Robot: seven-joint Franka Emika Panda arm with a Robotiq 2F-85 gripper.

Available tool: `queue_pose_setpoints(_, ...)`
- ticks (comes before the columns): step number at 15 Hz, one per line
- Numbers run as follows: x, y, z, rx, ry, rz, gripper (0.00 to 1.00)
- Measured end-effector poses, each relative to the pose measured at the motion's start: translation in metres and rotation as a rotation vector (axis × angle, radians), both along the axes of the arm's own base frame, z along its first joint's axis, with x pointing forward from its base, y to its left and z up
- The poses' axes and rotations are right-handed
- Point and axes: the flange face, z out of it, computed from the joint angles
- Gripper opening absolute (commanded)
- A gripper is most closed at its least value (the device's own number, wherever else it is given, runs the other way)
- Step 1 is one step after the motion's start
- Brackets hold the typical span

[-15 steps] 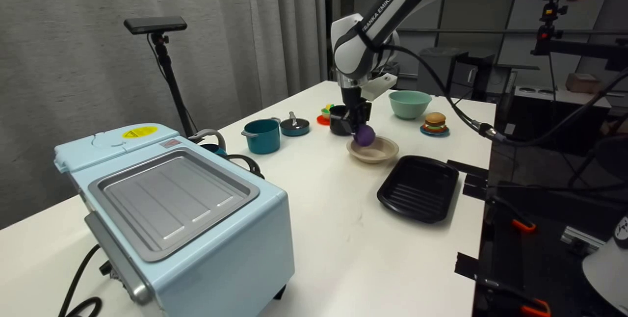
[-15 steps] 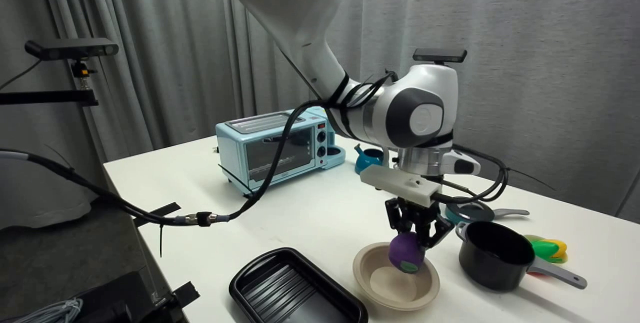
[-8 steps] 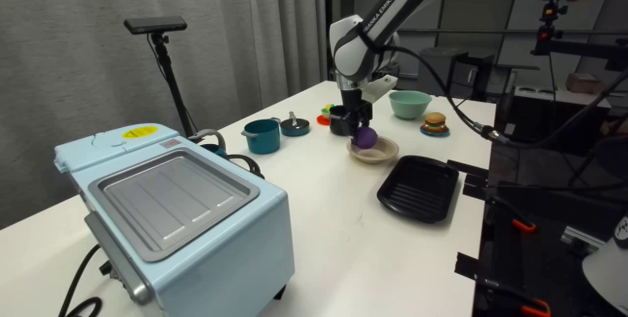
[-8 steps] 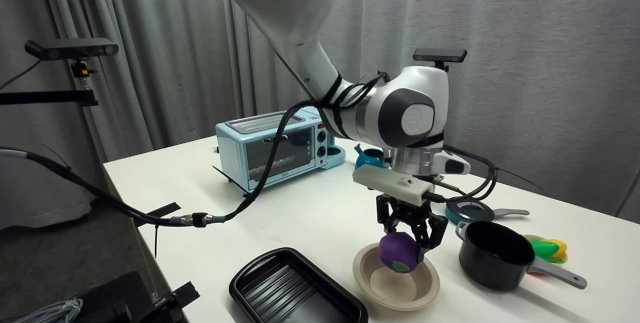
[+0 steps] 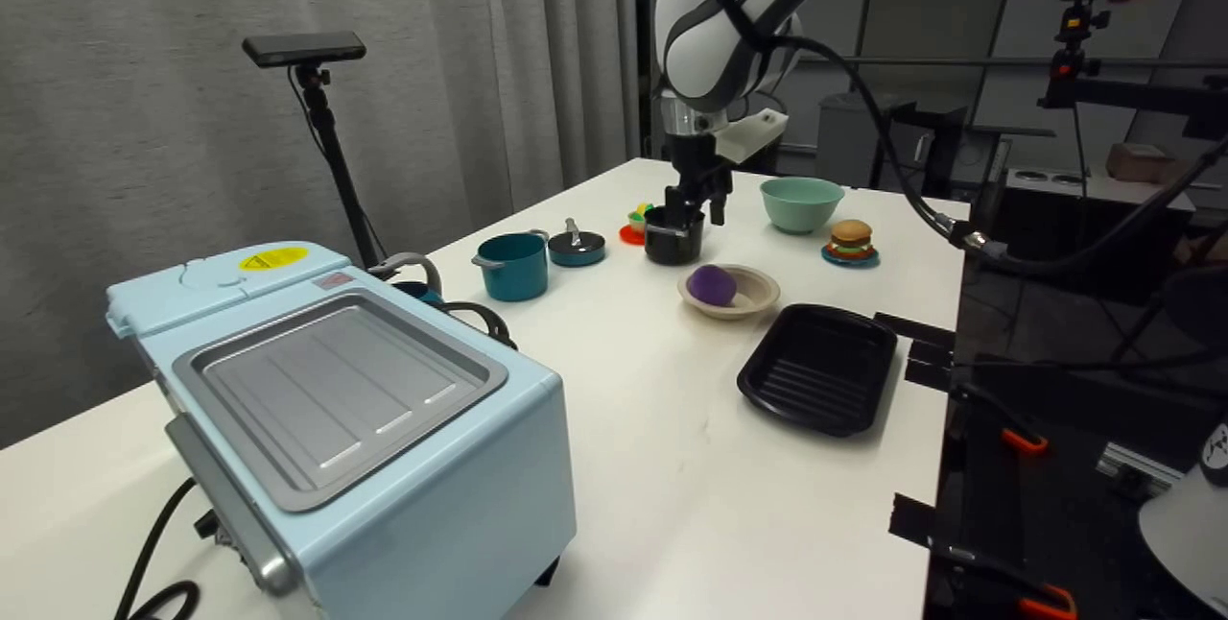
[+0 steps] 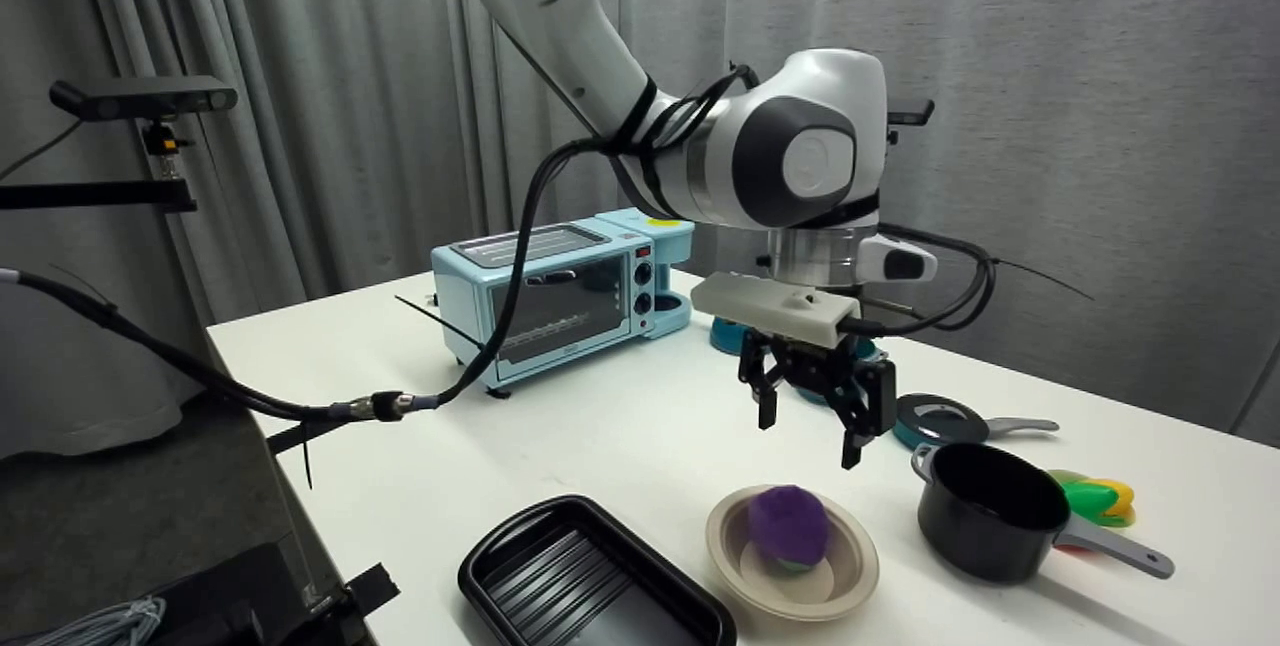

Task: Pick up the purple toy from the table and put it in the bowl.

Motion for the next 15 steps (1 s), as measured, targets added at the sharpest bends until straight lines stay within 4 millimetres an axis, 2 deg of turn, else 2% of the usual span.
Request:
queue_pose_setpoints(6, -0.002, -0.006, 0.025, 0.0, -0.041, -0.015, 1.0)
queue_pose_setpoints(15, -0.002, -0.008, 0.027, 0.0, -0.045, -0.019, 1.0)
